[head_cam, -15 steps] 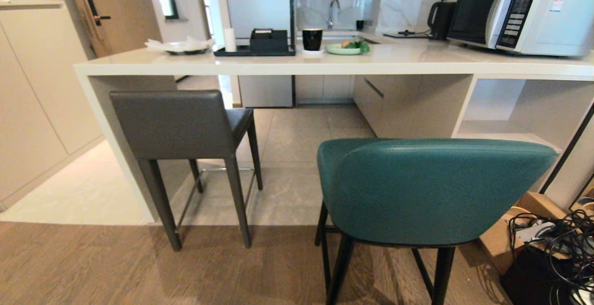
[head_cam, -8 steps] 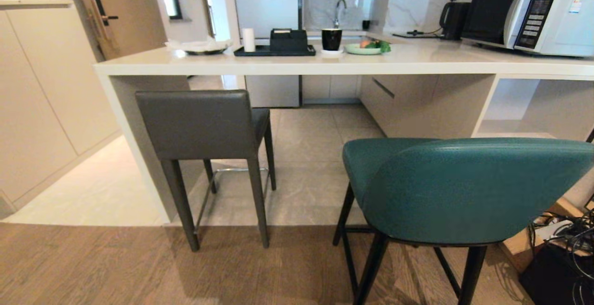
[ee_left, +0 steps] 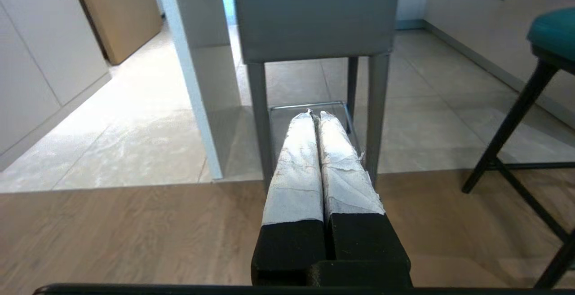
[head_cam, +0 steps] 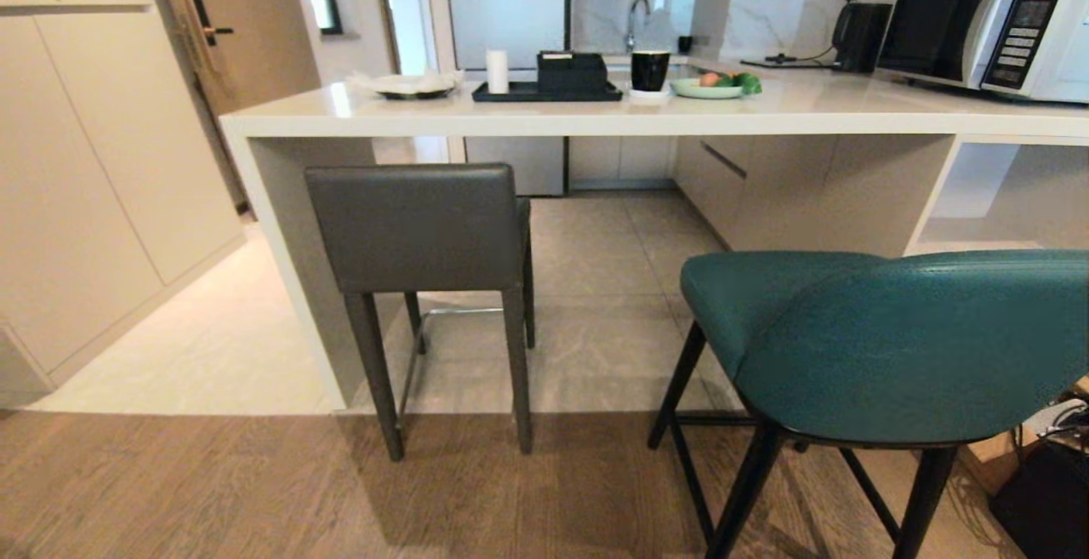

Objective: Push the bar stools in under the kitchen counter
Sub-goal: Pull the gray chair out from under the dining table

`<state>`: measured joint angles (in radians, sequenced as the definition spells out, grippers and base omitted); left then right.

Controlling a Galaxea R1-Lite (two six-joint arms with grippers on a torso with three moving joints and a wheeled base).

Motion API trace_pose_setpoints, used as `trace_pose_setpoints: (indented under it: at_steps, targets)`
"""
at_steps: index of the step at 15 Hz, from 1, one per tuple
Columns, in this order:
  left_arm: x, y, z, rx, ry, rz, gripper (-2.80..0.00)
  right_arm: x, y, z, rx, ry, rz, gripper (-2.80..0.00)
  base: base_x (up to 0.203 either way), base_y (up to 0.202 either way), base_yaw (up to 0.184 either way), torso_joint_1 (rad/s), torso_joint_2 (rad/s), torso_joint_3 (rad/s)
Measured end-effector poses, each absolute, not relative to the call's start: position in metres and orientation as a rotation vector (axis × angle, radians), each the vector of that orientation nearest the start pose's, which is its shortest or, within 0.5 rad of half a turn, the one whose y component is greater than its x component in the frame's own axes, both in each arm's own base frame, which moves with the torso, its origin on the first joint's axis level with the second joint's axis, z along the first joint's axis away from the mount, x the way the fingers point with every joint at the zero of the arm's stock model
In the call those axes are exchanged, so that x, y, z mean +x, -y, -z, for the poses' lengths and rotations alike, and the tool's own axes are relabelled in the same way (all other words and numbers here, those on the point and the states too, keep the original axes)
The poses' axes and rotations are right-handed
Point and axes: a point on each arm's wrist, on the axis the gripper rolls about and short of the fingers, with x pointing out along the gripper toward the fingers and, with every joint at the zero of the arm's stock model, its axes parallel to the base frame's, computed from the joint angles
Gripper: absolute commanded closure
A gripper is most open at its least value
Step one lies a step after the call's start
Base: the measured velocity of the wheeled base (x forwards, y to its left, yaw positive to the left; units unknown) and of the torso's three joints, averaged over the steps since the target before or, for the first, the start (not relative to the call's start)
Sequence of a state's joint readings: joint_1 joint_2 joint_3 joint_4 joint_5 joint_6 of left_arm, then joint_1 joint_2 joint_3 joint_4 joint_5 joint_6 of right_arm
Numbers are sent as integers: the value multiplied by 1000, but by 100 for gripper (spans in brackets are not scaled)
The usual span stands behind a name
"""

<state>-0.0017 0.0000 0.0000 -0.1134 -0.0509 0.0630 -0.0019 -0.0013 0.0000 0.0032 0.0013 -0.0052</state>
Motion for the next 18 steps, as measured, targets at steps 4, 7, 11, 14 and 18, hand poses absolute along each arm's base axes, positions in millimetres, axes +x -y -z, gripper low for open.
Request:
trace_pose_setpoints:
  at_steps: [4,7,11,14,18]
  targets:
    - [-23,1,-87,63,115,49,0,-23,0,-75,-5,-2,1,0,0,197,-1,5,3,4]
    - [-23,1,-87,63,115,48,0,-23,0,-75,-4,-2,1,0,0,198,-3,1,1,2]
    - [-23,1,-87,63,116,49,0,-23,0,-75,-4,-2,1,0,0,197,0,4,0,4]
    - [-23,1,-87,64,115,50,0,-23,0,-75,-3,-2,1,0,0,198,-2,3,2,3]
    - [-23,1,-87,64,115,48,0,-23,0,-75,-2,-2,1,0,0,117,-2,1,3,1]
